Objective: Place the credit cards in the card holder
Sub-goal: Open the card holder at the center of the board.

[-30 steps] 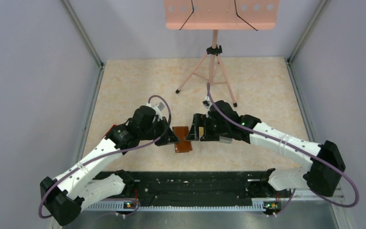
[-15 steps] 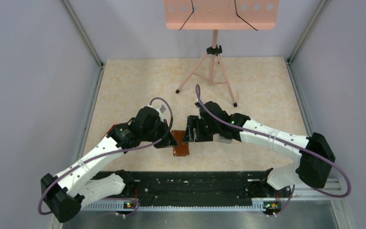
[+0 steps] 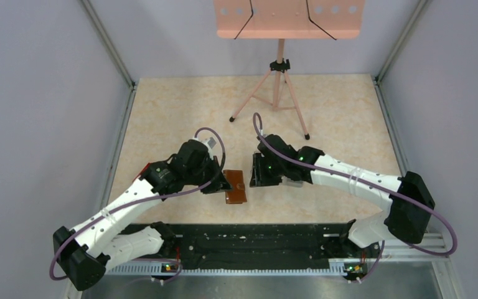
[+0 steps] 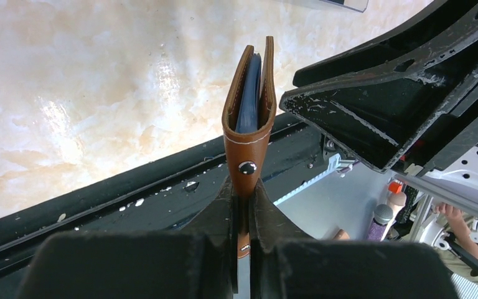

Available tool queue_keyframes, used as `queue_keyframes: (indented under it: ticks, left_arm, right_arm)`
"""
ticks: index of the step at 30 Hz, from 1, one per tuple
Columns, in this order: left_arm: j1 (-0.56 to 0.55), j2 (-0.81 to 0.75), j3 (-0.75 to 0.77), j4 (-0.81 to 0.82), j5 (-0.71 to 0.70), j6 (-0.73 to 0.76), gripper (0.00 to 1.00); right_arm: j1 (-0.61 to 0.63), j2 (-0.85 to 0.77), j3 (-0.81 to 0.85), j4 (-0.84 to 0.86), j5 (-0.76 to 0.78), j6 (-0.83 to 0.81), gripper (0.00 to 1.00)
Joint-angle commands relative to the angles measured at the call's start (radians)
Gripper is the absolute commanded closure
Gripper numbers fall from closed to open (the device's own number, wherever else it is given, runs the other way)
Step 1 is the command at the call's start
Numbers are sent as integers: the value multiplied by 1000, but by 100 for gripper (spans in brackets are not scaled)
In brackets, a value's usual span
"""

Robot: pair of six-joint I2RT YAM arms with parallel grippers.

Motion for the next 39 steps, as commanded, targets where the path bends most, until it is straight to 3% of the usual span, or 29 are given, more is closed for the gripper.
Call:
queue_keyframes:
  ticks: [1, 6, 12, 21, 27, 31, 39]
  left_arm:
    - [-7, -17, 34, 1, -24, -10, 100]
    - [-7, -7, 26, -5, -22, -12, 100]
    - [-8, -3, 30, -5, -20, -11, 100]
    - [-9, -15, 23, -8, -25, -15, 100]
    - [-11, -20, 21, -8, -28, -21, 100]
    - [-12, -27, 21, -5, -26, -22, 100]
    - [-15, -64, -22, 41, -3, -42, 100]
  right_arm:
    - [5, -29, 36, 21, -3, -26, 64]
    - [6, -97, -3, 149, -107, -13, 42]
    - [29, -52, -3, 192, -145, -2, 34]
    - [83, 85, 71, 123, -79, -16, 54]
    - [102, 120, 113, -35, 60, -6, 72]
    - [92, 130, 119, -118, 145, 14, 73]
    - [-49, 36, -49, -81, 65, 14, 73]
